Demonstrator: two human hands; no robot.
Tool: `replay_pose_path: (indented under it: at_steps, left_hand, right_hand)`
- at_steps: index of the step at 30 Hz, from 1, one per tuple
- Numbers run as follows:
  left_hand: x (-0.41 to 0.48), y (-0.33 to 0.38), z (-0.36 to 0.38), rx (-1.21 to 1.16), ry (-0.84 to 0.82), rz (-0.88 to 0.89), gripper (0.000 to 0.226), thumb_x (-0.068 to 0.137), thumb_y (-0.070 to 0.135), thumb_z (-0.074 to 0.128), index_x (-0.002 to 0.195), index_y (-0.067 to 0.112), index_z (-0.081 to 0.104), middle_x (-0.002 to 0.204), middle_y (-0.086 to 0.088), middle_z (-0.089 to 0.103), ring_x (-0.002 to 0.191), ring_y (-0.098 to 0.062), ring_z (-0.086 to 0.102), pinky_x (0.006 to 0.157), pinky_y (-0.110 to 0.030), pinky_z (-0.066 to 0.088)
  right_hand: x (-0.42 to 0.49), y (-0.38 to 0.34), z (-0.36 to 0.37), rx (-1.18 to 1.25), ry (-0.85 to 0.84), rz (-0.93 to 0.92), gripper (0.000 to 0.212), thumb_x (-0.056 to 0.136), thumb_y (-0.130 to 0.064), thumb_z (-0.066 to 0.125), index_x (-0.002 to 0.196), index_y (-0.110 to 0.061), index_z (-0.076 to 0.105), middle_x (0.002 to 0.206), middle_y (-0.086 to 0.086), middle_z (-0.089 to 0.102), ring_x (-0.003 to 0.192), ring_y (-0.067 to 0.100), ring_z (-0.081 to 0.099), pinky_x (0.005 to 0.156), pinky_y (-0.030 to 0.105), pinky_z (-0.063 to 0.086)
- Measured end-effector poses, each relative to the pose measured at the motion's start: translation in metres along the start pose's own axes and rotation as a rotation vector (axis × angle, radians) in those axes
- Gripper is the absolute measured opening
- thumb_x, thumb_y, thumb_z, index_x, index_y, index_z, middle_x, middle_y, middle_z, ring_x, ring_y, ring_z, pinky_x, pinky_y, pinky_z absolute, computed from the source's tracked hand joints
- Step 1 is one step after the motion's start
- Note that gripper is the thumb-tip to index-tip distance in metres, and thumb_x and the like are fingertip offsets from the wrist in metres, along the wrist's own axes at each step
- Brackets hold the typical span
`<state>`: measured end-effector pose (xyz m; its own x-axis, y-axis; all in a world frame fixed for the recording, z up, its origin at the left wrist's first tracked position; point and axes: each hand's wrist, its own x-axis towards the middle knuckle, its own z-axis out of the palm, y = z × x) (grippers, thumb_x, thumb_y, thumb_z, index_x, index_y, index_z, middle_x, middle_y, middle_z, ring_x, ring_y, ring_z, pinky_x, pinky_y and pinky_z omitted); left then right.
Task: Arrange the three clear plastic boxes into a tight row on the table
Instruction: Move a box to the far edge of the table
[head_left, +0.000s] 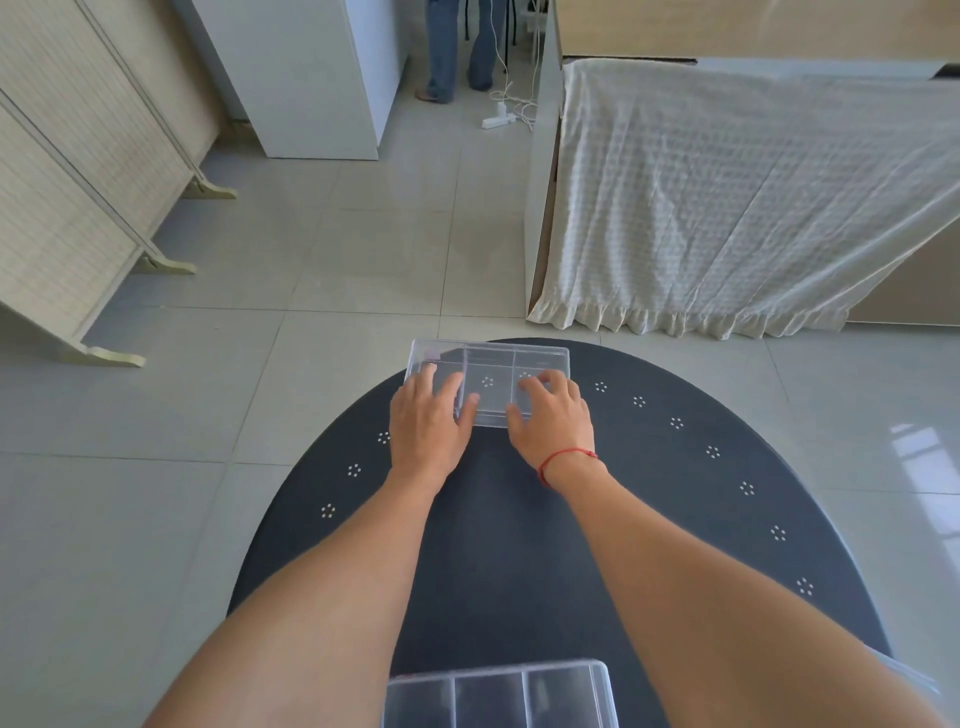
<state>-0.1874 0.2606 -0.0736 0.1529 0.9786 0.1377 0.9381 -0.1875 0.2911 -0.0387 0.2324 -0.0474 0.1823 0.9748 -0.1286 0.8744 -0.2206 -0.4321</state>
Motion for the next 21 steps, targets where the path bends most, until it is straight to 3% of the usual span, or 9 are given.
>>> replay_pose_path:
  at_steps: [3, 9, 12, 17, 21]
  left_hand:
    - [0.002, -0.001, -0.003, -0.021, -0.04, 0.004, 0.041, 0.097, 0.037, 0.049, 0.131, 0.016, 0.058, 0.141, -0.014, 0.05, 0.127, -0.03, 0.049, 0.1, -0.04, 0.043]
    - [0.006, -0.001, -0.007, -0.089, -0.051, -0.041, 0.029, 0.096, 0.031, 0.054, 0.116, 0.013, 0.065, 0.117, -0.007, 0.055, 0.103, -0.025, 0.055, 0.077, -0.031, 0.048]
    - [0.008, -0.002, -0.009, -0.056, -0.049, -0.039, 0.029, 0.098, 0.028, 0.051, 0.119, 0.014, 0.065, 0.123, -0.007, 0.057, 0.107, -0.027, 0.054, 0.084, -0.033, 0.047]
    - [0.008, -0.003, -0.008, -0.057, -0.07, -0.043, 0.04, 0.101, 0.027, 0.044, 0.137, 0.014, 0.054, 0.143, -0.013, 0.048, 0.134, -0.026, 0.042, 0.107, -0.036, 0.039]
    - [0.007, -0.004, -0.011, -0.049, -0.112, -0.042, 0.043, 0.1, 0.031, 0.043, 0.139, 0.016, 0.051, 0.145, -0.012, 0.045, 0.136, -0.025, 0.04, 0.106, -0.036, 0.038]
  right_hand:
    - [0.005, -0.004, -0.001, 0.006, -0.015, 0.043, 0.038, 0.095, -0.027, 0.047, 0.129, -0.012, 0.054, 0.141, 0.008, 0.044, 0.13, 0.027, 0.041, 0.105, 0.036, 0.042]
    - [0.007, -0.01, 0.001, -0.024, -0.042, 0.064, 0.042, 0.098, -0.027, 0.043, 0.138, -0.014, 0.047, 0.144, 0.009, 0.039, 0.133, 0.027, 0.038, 0.109, 0.037, 0.04]
    - [0.008, -0.012, 0.003, -0.031, -0.043, 0.059, 0.041, 0.1, -0.026, 0.041, 0.139, -0.014, 0.046, 0.148, 0.01, 0.037, 0.137, 0.028, 0.035, 0.114, 0.036, 0.035]
    - [0.015, -0.012, 0.001, -0.01, -0.069, 0.042, 0.041, 0.1, -0.017, 0.037, 0.14, -0.015, 0.046, 0.15, 0.008, 0.035, 0.141, 0.026, 0.031, 0.114, 0.036, 0.034]
    - [0.015, -0.01, 0.0, -0.032, -0.087, 0.019, 0.046, 0.098, -0.011, 0.039, 0.144, -0.017, 0.041, 0.154, 0.008, 0.03, 0.144, 0.025, 0.028, 0.116, 0.034, 0.03]
